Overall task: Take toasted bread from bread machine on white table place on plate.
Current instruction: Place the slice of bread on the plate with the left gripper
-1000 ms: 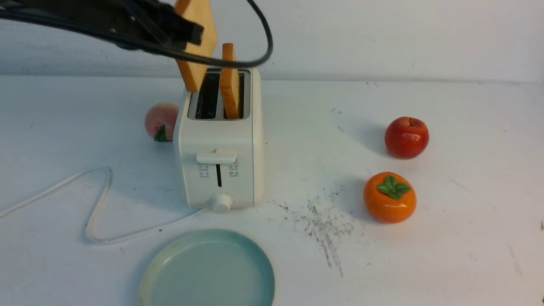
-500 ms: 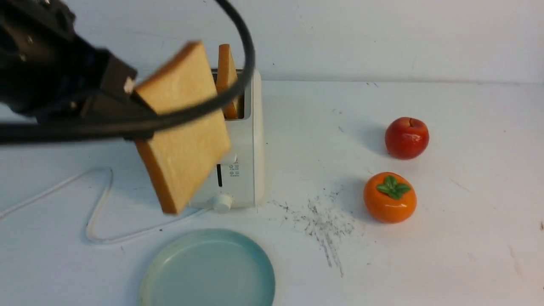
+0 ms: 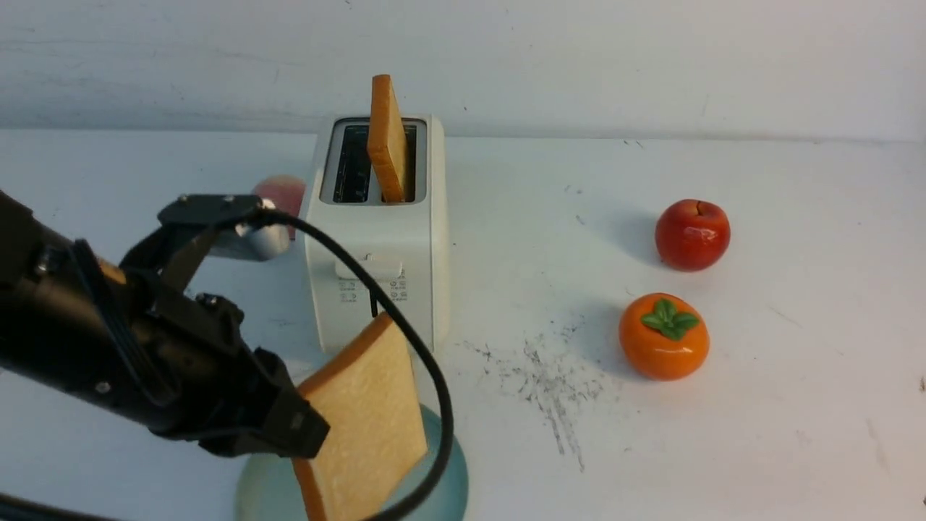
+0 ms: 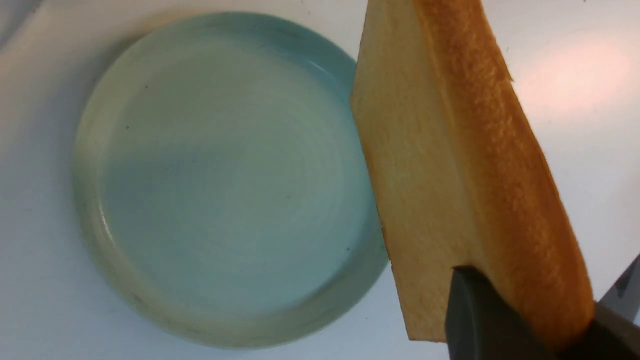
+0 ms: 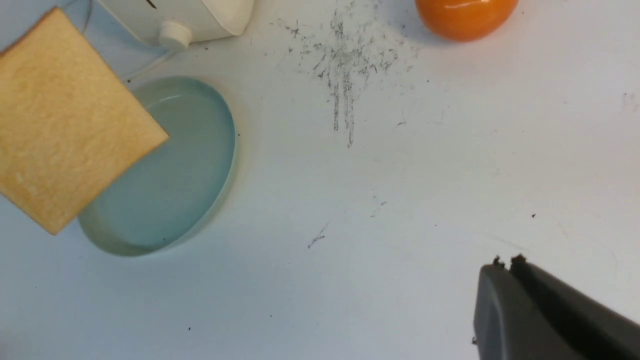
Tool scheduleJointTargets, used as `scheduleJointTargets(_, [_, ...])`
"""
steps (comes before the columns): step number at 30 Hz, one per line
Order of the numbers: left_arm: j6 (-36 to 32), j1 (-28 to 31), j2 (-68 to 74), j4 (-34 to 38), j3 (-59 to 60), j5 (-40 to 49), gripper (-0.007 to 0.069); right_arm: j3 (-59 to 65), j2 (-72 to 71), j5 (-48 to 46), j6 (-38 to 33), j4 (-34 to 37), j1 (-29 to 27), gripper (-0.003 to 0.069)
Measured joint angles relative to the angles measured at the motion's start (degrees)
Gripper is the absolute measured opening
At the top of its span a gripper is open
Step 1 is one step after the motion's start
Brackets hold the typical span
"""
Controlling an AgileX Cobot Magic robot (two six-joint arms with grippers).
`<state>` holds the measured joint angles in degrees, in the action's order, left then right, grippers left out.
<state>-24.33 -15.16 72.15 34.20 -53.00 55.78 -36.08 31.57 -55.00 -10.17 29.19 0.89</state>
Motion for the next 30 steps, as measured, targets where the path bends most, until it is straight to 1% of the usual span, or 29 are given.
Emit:
scheduleJointTargets(2, [-1.03, 0.00, 2.49, 0.58, 0.32, -0.42, 0.0069, 0.00, 0.00, 0.00, 0.00, 0.00, 0.00, 0.0015])
scheduleJointTargets(10, [-1.68, 0.00, 9.18, 3.15, 0.51, -4.35, 0.0069, 0.00, 0.00, -0.87, 0.00, 0.00, 0.00, 0.0022])
scheduleJointTargets(20, [-1.69, 0.00, 10.03, 3.34, 0.51, -4.47, 0.0069, 0.00, 0.00, -1.32, 0.00, 0.00, 0.00, 0.0027])
scheduleJointTargets(22, [-1.18, 0.00, 10.03, 3.34, 0.51, -4.68, 0.0069, 0.00, 0.00, -1.32, 0.00, 0.00, 0.00, 0.0027])
scheduleJointTargets(24, [1.78, 0.00, 10.03, 2.73, 0.51, -5.75, 0.0069, 0.00, 0.00, -1.32, 0.00, 0.06, 0.00, 0.0029])
scheduleJointTargets(27, [5.32, 0.00, 10.03, 0.92, 0.51, -6.90, 0.0111, 0.00, 0.00, -1.38, 0.00, 0.41, 0.00, 0.0032])
scheduleJointTargets(28, [5.58, 0.00, 10.03, 0.78, 0.51, -6.90, 0.0111, 0.00, 0.00, -1.38, 0.00, 0.41, 0.00, 0.0032])
scheduleJointTargets(29, [7.45, 0.00, 10.03, -0.33, 0.51, -7.07, 0.0158, 0.00, 0.00, -1.67, 0.00, 0.44, 0.00, 0.0033])
scheduleJointTargets(30, [8.34, 0.00, 10.03, -0.89, 0.51, -7.14, 0.0188, 0.00, 0.00, -1.86, 0.00, 0.48, 0.00, 0.0033])
